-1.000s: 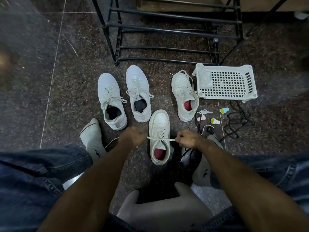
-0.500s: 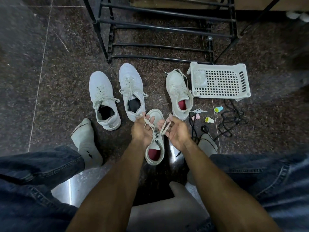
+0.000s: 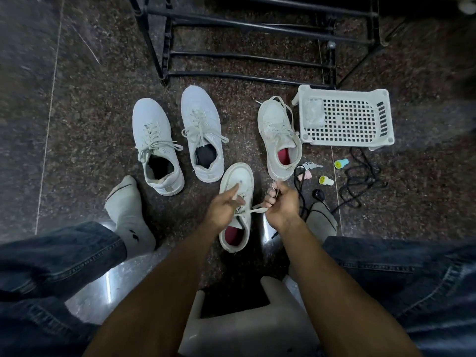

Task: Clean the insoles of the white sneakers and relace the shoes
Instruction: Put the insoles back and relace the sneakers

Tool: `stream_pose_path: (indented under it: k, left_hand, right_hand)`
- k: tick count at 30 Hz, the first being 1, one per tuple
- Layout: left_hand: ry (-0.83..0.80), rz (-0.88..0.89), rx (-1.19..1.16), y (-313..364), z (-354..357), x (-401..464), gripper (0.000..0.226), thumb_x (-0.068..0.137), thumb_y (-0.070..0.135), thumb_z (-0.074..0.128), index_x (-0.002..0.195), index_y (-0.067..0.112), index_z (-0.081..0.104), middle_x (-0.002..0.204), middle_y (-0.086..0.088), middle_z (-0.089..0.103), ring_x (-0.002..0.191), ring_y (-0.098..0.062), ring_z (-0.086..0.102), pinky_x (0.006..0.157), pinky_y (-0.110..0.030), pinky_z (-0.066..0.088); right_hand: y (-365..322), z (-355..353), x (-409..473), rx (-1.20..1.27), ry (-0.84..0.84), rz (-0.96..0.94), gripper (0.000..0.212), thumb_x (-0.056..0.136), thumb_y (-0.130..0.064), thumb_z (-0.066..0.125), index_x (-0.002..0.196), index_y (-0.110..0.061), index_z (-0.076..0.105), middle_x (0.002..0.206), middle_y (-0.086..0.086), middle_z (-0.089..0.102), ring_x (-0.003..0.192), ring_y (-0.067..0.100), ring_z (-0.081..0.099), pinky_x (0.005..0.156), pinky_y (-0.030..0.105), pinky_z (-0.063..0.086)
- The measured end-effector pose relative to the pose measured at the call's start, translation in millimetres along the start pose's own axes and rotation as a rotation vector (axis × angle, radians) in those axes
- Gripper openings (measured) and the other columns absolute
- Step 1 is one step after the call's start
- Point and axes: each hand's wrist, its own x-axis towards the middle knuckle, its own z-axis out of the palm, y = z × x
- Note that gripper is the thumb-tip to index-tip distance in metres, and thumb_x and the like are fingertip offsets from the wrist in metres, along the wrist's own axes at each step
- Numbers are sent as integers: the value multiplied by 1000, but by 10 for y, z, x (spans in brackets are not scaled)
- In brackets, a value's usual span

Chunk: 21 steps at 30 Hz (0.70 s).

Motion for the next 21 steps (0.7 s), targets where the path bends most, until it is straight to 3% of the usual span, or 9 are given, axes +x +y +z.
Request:
stream_pose_path:
  k: [3,5,6,7,9,11,15,19,21]
  left_hand:
    - [-173,64,506,50,24,-73,63,76,28,62,138,36,51,109,1,69,100,-16,64,90,-29,49]
    - [-210,67,667,116,24,-116,51,73,46,64,123,38,62,104,7,68,100,-15,63,90,-29,48]
    - [-216,69,664,128,26,-122,50,68,57,61,113,36,68,100,8,69,98,-14,63,88,-30,48]
    - [-218,64,635,131,33,-126,50,64,65,56,101,36,72,94,9,70,95,-13,64,86,-31,49]
    - [-186,36,487,100,53,-97,35,65,65,54,76,37,73,75,12,69,79,-12,64,80,-33,50]
    - [-128,-15,292,87,62,-73,28,80,48,59,61,29,68,58,14,63,59,-6,56,65,-30,44]
    - [-98,-125,21,175,74,-75,27,98,13,46,82,7,66,64,-1,66,47,-7,52,38,-14,31]
    - [-16,-193,101,181,35,-52,19,98,21,47,90,10,61,63,-6,53,50,-16,47,39,-19,29]
    - [-3,-212,60,173,32,-42,19,96,22,48,90,11,62,64,-10,56,50,-19,51,42,-22,32]
  right_hand:
    - [-10,116,-14,116,-57,77,32,98,-23,41,67,-17,44,52,-3,38,40,9,32,42,19,31]
    - [-22,209,-48,188,-90,97,32,99,-23,43,68,-16,44,57,-1,43,48,10,41,56,17,45]
    - [-27,252,-69,199,-106,93,32,100,-22,43,69,-15,44,63,2,47,57,11,46,74,18,49]
    - [-35,290,-94,195,-116,83,31,101,-21,42,71,-13,46,71,6,54,69,14,53,93,24,47]
    - [-46,336,-156,146,-125,51,24,103,-18,41,84,-9,54,92,13,65,94,22,62,105,38,41]
    - [-36,330,-167,9,-136,-22,18,102,-14,40,104,-8,58,104,11,68,107,24,62,102,39,44]
    - [76,138,-100,-579,-86,-208,23,93,3,51,102,-9,67,102,14,70,86,24,67,68,32,57]
    - [218,12,-102,-982,-176,-282,25,84,20,52,100,5,67,75,3,65,58,8,60,52,15,51]
    - [202,-8,-59,-1080,-187,-366,20,83,15,61,85,-3,70,71,-6,65,53,-3,59,54,12,50]
